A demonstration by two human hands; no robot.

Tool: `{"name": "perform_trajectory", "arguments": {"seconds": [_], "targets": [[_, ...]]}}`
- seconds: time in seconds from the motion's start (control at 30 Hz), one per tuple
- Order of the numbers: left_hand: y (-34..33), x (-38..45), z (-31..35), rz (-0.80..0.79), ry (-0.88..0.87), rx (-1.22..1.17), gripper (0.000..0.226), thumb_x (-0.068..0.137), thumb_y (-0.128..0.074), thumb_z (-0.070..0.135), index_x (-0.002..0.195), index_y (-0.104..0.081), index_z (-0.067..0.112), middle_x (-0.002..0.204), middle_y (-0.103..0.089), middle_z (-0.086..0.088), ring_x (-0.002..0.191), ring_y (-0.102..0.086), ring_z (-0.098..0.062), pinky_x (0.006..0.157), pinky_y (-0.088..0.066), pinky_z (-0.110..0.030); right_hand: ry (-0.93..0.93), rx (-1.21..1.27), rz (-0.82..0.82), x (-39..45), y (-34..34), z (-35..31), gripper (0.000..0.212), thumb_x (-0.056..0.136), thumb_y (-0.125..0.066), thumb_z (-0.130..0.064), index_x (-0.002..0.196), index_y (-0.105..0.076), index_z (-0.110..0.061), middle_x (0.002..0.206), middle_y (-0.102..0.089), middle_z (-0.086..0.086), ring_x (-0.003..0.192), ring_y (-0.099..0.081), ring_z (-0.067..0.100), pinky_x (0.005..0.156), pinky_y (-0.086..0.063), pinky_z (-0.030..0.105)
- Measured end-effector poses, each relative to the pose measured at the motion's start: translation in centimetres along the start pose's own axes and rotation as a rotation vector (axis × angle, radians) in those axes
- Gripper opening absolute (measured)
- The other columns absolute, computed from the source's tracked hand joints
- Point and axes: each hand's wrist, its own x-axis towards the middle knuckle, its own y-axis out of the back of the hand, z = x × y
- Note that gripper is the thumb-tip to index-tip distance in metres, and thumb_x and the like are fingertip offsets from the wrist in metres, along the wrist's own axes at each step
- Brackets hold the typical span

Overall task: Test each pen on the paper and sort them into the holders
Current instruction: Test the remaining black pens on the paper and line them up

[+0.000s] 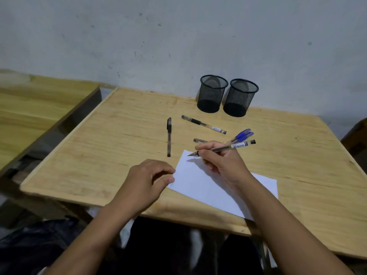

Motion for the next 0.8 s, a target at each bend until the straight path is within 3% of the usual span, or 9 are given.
{"name": "perform_trajectory", "arguments": {"seconds": [0.1, 0.27, 0.37, 0.43, 0.53, 0.63, 0.8], "targets": [[-0.4, -0.2, -0.7, 0.003, 0.005, -0.017, 0.023, 0.073, -0.064, 0.041, 0.090, -0.072, 0.028, 0.094, -0.068, 0.018, 0.096, -0.054, 0.005, 0.083, -0.033, 0.001, -0.024, -0.113, 0.012, 0.5, -1.2, 1.1, 0.014, 0.084, -0.060, -0.002, 0.078, -0.070, -0.010, 0.047, -0.058, -0.013, 0.041, -0.044, -0.001, 0.043, -0.033, 0.011], [-0.5, -0.1, -0.9, 0.015, -0.002, -0.017, 0.020, 0.073, -0.071, 0.031, 0.092, -0.073, 0.026, 0.097, -0.070, 0.014, 0.095, -0.055, 0.006, 0.084, -0.032, 0.002, 0.047, -0.364, -0.041, 0.9, -2.6, 1.8, 0.013, 0.084, -0.058, -0.012, 0.074, -0.066, -0.013, 0.053, -0.053, -0.004, 0.049, -0.043, 0.008, 0.049, -0.035, 0.018], [-0.5, -0.1, -0.9, 0.011, 0.007, -0.043, 0.025, 0.072, -0.065, 0.036, 0.093, -0.072, 0.026, 0.099, -0.070, 0.013, 0.098, -0.058, 0.001, 0.089, -0.041, -0.013, 0.124, -0.441, -0.075, 0.8, -3.4, 2.0, 0.012, 0.081, -0.056, -0.007, 0.075, -0.065, -0.004, 0.060, -0.055, 0.001, 0.053, -0.043, 0.007, 0.052, -0.035, 0.016], [-0.5, 0.0, -0.8, 0.007, 0.012, -0.051, 0.025, 0.072, -0.064, 0.036, 0.094, -0.072, 0.026, 0.100, -0.069, 0.012, 0.098, -0.057, 0.001, 0.089, -0.042, -0.016, 0.148, -0.452, -0.086, 0.6, -3.4, 2.3, 0.011, 0.081, -0.055, -0.005, 0.075, -0.065, -0.003, 0.064, -0.056, 0.007, 0.056, -0.043, 0.008, 0.053, -0.035, 0.015], [-0.5, -0.1, -0.9, 0.005, 0.022, -0.058, 0.026, 0.073, -0.064, 0.035, 0.095, -0.072, 0.025, 0.100, -0.069, 0.012, 0.099, -0.056, 0.002, 0.089, -0.038, -0.009, 0.156, -0.432, -0.090, 0.3, -3.3, 2.4, 0.012, 0.081, -0.054, -0.005, 0.075, -0.064, -0.003, 0.066, -0.056, 0.013, 0.058, -0.044, 0.009, 0.053, -0.035, 0.015], [-0.5, -0.1, -0.9, 0.002, 0.025, -0.054, 0.024, 0.073, -0.065, 0.034, 0.095, -0.072, 0.026, 0.100, -0.070, 0.012, 0.099, -0.058, 0.000, 0.089, -0.038, -0.010, 0.155, -0.428, -0.094, 0.1, -3.4, 2.2, 0.013, 0.081, -0.054, -0.005, 0.076, -0.065, -0.003, 0.064, -0.054, 0.009, 0.056, -0.041, 0.007, 0.051, -0.033, 0.014], [-0.5, -0.1, -0.7, 0.004, 0.028, -0.055, 0.025, 0.074, -0.065, 0.035, 0.096, -0.072, 0.025, 0.102, -0.070, 0.010, 0.101, -0.059, -0.003, 0.092, -0.043, -0.022, 0.161, -0.480, -0.118, 0.0, -3.5, 2.2, 0.012, 0.079, -0.054, -0.007, 0.075, -0.065, -0.003, 0.066, -0.055, 0.017, 0.056, -0.041, 0.009, 0.053, -0.033, 0.021]]}}
